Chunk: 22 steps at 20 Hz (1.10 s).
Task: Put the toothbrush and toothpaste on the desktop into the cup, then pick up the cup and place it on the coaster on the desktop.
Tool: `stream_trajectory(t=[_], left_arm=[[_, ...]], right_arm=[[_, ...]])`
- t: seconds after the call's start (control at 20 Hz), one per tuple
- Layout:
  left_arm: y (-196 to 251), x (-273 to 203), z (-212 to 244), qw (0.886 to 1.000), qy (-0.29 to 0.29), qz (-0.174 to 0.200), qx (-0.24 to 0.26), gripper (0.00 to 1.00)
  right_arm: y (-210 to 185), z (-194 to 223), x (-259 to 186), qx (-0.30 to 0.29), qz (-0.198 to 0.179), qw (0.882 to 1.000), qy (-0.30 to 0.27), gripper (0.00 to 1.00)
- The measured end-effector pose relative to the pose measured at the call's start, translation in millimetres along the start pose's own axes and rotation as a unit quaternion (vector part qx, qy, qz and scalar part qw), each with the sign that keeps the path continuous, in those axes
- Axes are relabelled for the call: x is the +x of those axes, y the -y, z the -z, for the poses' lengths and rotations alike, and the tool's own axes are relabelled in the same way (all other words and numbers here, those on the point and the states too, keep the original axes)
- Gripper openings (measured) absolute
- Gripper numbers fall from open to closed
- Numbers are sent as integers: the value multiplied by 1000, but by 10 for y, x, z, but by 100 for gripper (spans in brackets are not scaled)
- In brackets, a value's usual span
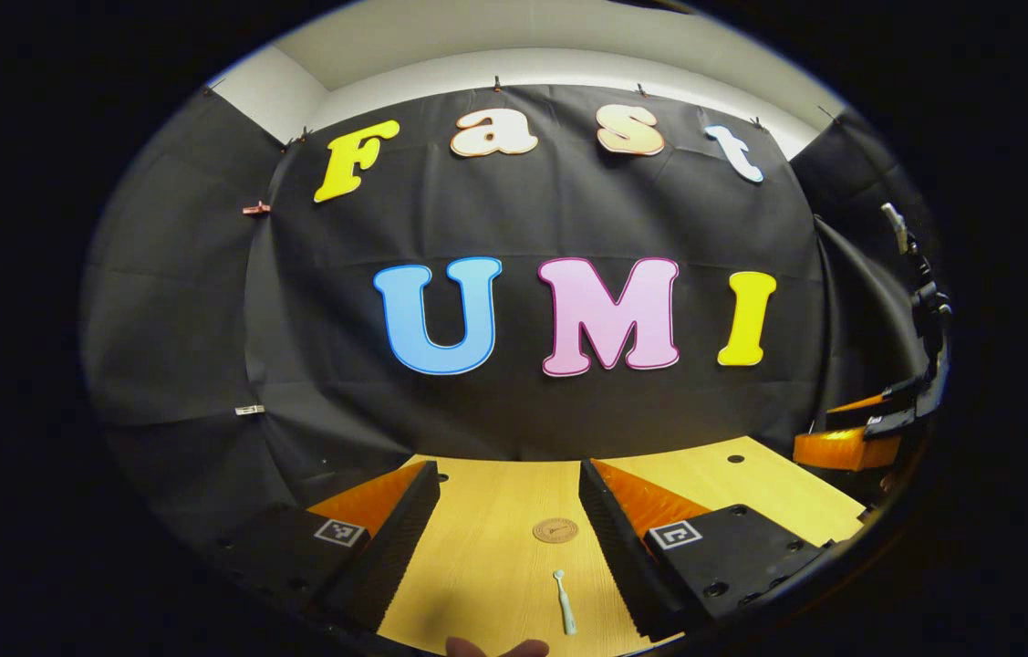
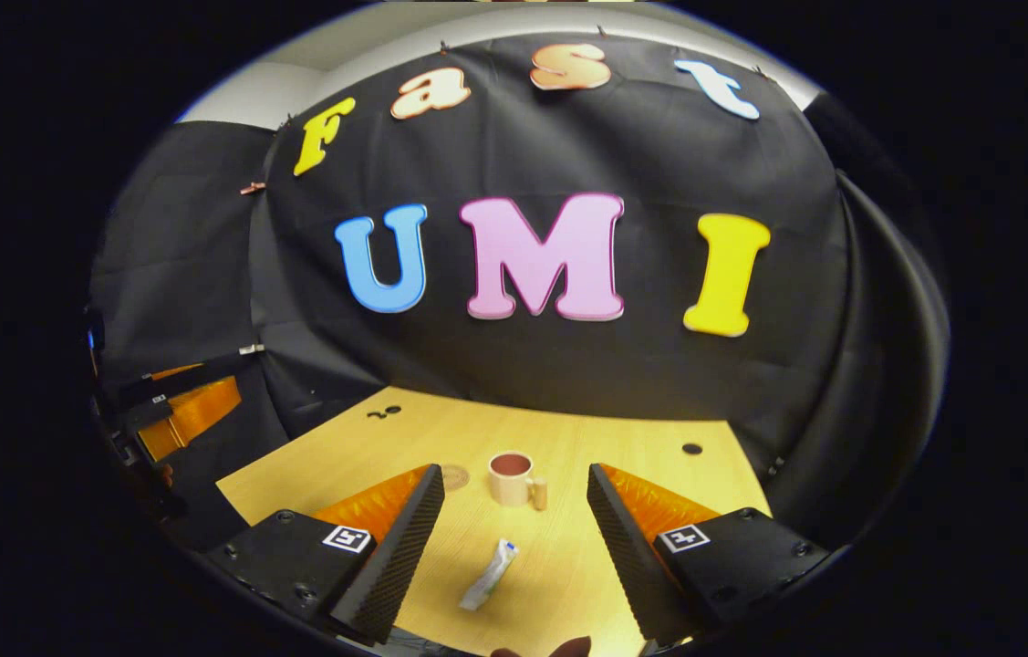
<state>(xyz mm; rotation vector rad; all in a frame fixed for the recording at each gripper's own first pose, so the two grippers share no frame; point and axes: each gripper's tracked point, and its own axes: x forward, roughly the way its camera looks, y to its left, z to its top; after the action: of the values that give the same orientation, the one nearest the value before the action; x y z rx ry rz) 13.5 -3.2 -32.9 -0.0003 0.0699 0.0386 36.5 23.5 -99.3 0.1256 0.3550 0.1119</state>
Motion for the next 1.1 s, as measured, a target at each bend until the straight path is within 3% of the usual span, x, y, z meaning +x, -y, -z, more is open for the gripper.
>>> stream_trajectory(t=[0.2, 0.5, 0.8, 1.1], left_arm=[[-13, 14, 176, 1000, -17, -8, -10, 97], [-109, 66, 368, 999, -35, -22, 10, 97], [-202, 193, 619, 997, -65, -35, 18, 97], [-289, 378, 726, 996, -75, -49, 24, 96]], right_arm=[[-34, 613, 336, 33, -23, 993, -108, 97], [24, 1587, 816, 36, -23, 970, -241, 98], [-10, 2275, 1209, 66, -27, 942, -327, 99], [40, 2666, 1485, 87, -14, 914, -395, 97]])
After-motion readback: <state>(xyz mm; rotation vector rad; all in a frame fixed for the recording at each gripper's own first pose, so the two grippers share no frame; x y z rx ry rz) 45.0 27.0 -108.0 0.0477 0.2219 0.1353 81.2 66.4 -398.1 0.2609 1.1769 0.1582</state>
